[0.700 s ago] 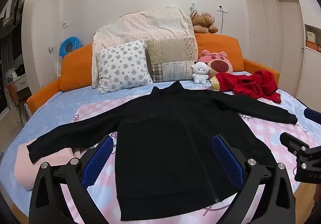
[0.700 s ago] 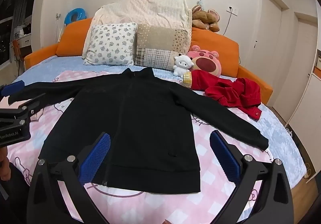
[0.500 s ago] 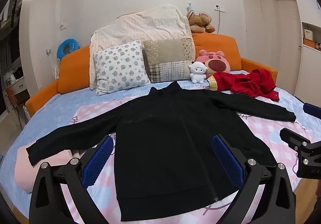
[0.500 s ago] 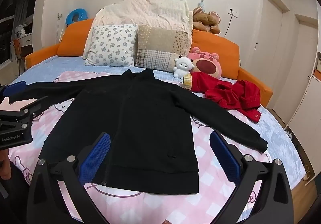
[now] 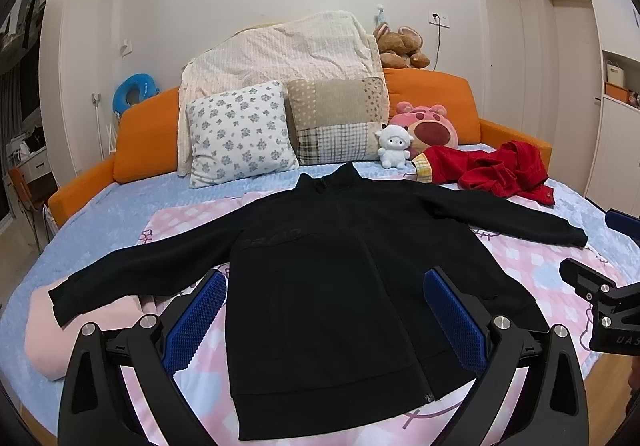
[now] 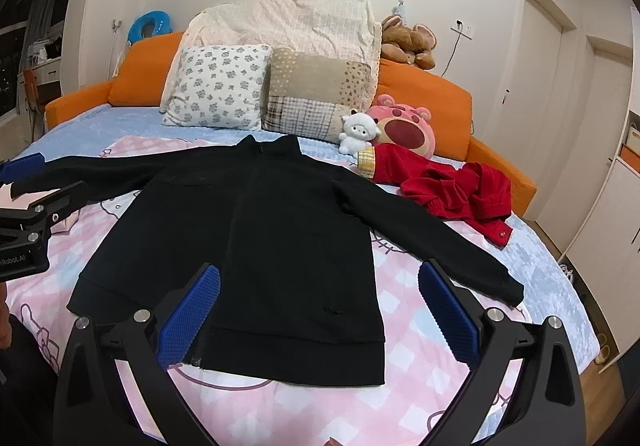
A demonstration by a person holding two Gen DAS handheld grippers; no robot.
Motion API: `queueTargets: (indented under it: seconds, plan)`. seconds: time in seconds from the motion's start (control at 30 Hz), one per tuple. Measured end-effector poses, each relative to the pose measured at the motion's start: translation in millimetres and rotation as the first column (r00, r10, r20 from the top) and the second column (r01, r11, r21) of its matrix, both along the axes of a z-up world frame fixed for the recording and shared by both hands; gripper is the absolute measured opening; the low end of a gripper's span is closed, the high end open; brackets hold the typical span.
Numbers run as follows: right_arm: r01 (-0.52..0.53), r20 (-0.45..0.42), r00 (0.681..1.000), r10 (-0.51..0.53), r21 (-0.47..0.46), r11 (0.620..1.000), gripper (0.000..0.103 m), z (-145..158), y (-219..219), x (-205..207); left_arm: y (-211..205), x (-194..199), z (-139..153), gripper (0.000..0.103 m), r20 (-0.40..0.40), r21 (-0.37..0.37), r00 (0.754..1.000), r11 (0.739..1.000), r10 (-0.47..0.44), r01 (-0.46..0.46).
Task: Fold large clothes
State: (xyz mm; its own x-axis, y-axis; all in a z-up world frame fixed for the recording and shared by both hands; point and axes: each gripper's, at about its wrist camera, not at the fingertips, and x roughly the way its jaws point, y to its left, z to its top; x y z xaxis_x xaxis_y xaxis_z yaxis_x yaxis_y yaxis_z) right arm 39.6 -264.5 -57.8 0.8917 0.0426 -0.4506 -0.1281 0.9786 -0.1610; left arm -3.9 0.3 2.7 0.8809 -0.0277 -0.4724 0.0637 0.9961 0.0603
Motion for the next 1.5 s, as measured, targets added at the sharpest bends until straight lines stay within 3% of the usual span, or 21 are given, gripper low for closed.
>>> queueTargets:
  seconds: [1.5]
  plan:
    - [0.005, 0.002, 1.0, -0.005, -0.007, 1.0, 0.098, -3.6, 2.6, 4.3, 4.4, 3.2, -11.8, 0.1, -0.029, -0.012, 1.0, 1.0, -0.006, 0.006]
